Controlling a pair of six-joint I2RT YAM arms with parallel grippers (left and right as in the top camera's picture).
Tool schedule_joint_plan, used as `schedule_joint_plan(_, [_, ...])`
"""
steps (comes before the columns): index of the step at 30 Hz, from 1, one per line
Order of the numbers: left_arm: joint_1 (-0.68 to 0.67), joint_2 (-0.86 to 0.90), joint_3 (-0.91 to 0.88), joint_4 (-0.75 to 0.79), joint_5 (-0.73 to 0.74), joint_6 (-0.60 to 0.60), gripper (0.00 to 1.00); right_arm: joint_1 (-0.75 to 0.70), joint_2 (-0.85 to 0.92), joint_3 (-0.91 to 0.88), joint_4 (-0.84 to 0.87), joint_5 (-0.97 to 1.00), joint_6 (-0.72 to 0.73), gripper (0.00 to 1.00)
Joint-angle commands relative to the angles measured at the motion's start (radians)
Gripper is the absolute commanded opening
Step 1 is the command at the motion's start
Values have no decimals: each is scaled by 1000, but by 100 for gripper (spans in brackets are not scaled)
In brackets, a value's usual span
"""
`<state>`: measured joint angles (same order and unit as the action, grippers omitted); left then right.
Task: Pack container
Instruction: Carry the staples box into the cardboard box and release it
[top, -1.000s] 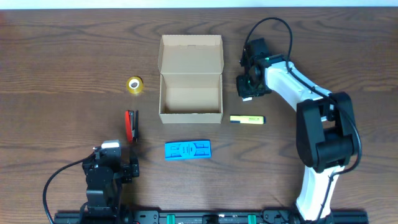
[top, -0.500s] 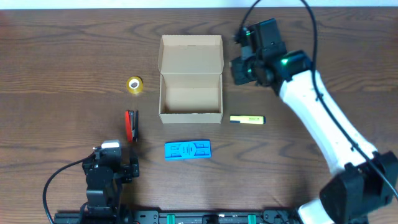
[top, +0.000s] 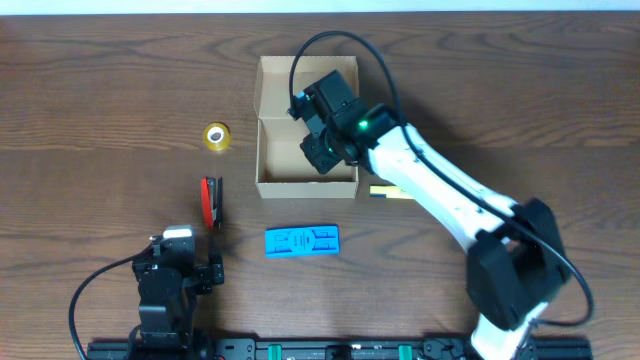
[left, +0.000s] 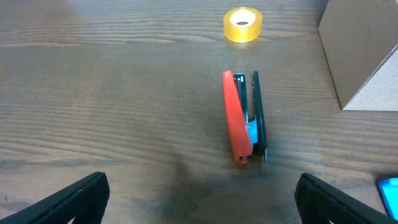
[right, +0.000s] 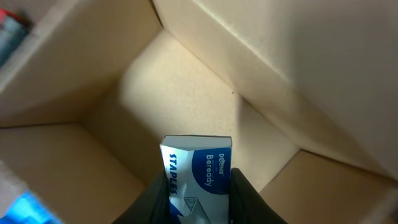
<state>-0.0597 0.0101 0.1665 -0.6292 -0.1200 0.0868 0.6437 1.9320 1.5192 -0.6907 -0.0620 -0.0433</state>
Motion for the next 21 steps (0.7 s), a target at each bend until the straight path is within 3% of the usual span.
schedule_joint_plan(1, [6,-6,-10,-1,-18,15,95,5,42,3,11,18,-34,18])
schedule_joint_plan(9, [6,-6,-10,-2,-18,15,95,5,75,3,31,22,-34,31])
schedule_joint_plan(12, [6,-6,-10,-2,-18,15,95,5,75,3,43,21,-34,42])
schedule_joint_plan(16, [6,-6,-10,-2,-18,15,95,5,74,13,47,21,-34,66])
schedule_joint_plan(21, [6,-6,-10,-1,-18,15,95,5,60,64,7,22,-34,73])
